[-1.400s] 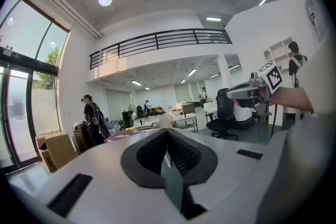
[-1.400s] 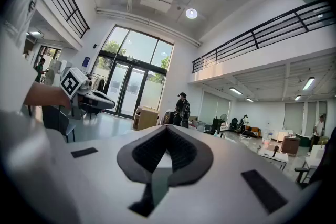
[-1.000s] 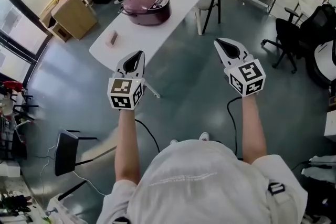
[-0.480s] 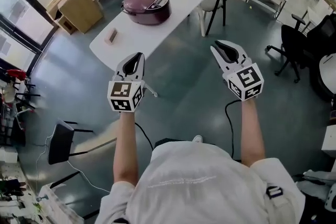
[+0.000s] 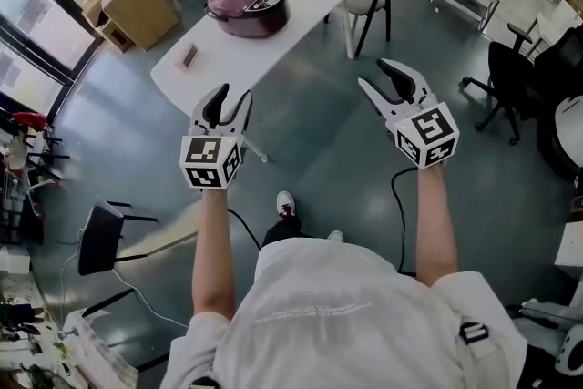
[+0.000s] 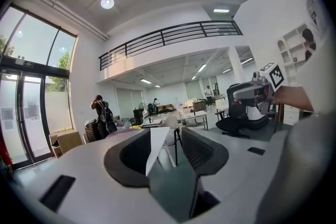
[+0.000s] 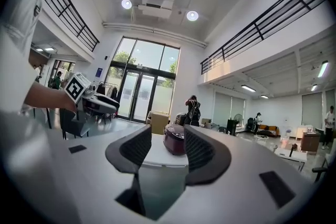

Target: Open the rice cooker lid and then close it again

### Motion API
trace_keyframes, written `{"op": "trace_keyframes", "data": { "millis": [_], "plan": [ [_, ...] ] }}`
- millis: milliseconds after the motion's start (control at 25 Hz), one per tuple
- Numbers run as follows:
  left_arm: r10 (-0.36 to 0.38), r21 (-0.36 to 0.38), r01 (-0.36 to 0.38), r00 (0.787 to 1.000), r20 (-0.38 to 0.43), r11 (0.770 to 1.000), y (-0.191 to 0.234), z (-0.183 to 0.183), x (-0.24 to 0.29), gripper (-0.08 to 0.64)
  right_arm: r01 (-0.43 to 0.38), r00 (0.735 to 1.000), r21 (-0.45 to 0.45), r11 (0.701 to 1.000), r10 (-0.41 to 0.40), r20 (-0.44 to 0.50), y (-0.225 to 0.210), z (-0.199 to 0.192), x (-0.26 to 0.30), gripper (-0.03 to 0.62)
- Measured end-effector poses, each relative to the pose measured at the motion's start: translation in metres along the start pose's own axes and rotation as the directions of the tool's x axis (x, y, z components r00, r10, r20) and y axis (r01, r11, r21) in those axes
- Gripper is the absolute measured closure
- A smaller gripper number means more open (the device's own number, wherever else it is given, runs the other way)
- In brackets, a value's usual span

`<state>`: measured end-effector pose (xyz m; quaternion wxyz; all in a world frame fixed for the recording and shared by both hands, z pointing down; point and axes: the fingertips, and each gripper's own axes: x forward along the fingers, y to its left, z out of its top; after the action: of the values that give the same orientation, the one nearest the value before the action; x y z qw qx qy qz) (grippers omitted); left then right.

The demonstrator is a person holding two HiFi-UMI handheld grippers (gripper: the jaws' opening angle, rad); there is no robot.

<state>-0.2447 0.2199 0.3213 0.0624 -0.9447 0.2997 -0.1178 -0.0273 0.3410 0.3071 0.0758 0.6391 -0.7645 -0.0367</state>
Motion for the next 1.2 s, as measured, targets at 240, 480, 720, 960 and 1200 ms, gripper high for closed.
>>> {"op": "trace_keyframes", "data": {
  "millis": [240,480,720,960,1200],
  "plan": [
    [-0.011,-0.011,0.011,0.999,-0.031,1.000,-0.003,-0.009,0.010,0.364,0.002,1.000,0.115,0.993,-0.003,0.007,-0.005,-0.010,0.000,0.400],
    [-0.003,-0.025,0.002,0.999,-0.047,1.000,0.010,-0.016,0.024,0.364,0.034,0.999,0.129,0.991,-0.034,-0.007,-0.014,-0.018,0.011,0.402],
    [-0.027,-0.047,0.024,0.998,-0.053,0.999,0.032,-0.033,0.058,0.364,0.044,0.998,0.115,0.992,-0.040,-0.041,-0.032,-0.027,0.050,0.410],
    [-0.019,-0.078,0.014,0.998,-0.058,0.997,0.088,-0.043,0.107,0.364,0.057,0.996,0.090,0.994,-0.051,-0.069,-0.055,-0.028,0.113,0.410],
    [-0.039,-0.089,0.033,0.997,-0.066,0.995,0.142,-0.044,0.161,0.364,0.081,0.993,0.074,0.994,-0.074,-0.090,-0.081,-0.023,0.183,0.407]
  ]
}}
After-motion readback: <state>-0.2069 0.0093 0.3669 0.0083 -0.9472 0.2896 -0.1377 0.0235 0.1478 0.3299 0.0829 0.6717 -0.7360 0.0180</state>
